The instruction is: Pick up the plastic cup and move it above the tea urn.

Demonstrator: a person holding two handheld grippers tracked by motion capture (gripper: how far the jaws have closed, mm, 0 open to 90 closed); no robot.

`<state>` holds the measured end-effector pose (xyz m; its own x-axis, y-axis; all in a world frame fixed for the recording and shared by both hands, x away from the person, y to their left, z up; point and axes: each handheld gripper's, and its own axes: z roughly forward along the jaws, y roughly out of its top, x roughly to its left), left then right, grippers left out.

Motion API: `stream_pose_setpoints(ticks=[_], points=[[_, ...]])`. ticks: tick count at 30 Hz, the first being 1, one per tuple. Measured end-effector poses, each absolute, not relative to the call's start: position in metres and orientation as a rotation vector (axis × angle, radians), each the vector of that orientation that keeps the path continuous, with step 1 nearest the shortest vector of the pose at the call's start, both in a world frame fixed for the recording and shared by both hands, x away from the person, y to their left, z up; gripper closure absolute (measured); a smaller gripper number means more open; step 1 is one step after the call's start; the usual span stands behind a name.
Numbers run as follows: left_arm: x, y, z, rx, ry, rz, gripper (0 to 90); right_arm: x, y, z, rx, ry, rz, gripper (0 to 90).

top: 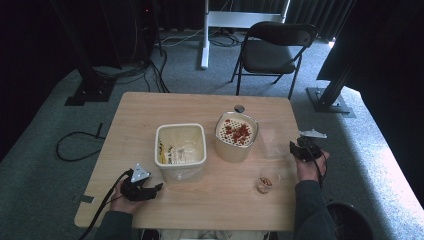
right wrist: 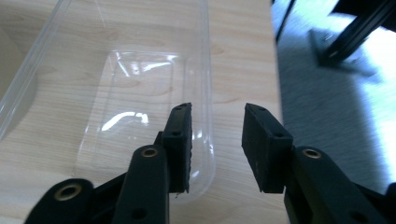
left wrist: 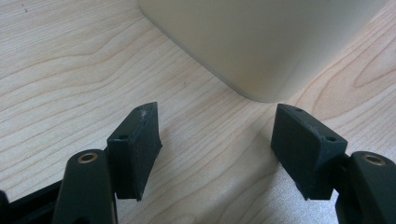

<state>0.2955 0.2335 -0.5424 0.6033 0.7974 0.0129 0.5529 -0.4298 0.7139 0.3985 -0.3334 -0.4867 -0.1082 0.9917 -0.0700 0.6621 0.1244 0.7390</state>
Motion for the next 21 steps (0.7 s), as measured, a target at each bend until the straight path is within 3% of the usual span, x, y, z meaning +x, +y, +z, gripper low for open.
stream_pose_setpoints(ticks=[3, 7, 9, 21], points=[[0.296, 0.233, -0.542, 2.148, 1.061, 0.462, 33.4, 0.405, -0.336, -0.495, 1.641, 1.859, 0.762, 66.4], [0.296, 0.233, -0.542, 2.148, 1.061, 0.462, 33.3, 0.409, -0.336, -0.501, 1.660, 1.879, 0.759, 80.2], [0.296, 0.233, -0.542, 2.148, 1.061, 0.461, 33.4, 0.408, -0.335, -0.501, 1.665, 1.875, 0.777, 82.4], [0.296, 0.233, -0.542, 2.148, 1.062, 0.462, 33.4, 0.398, -0.338, -0.478, 1.642, 1.793, 0.833, 86.5]])
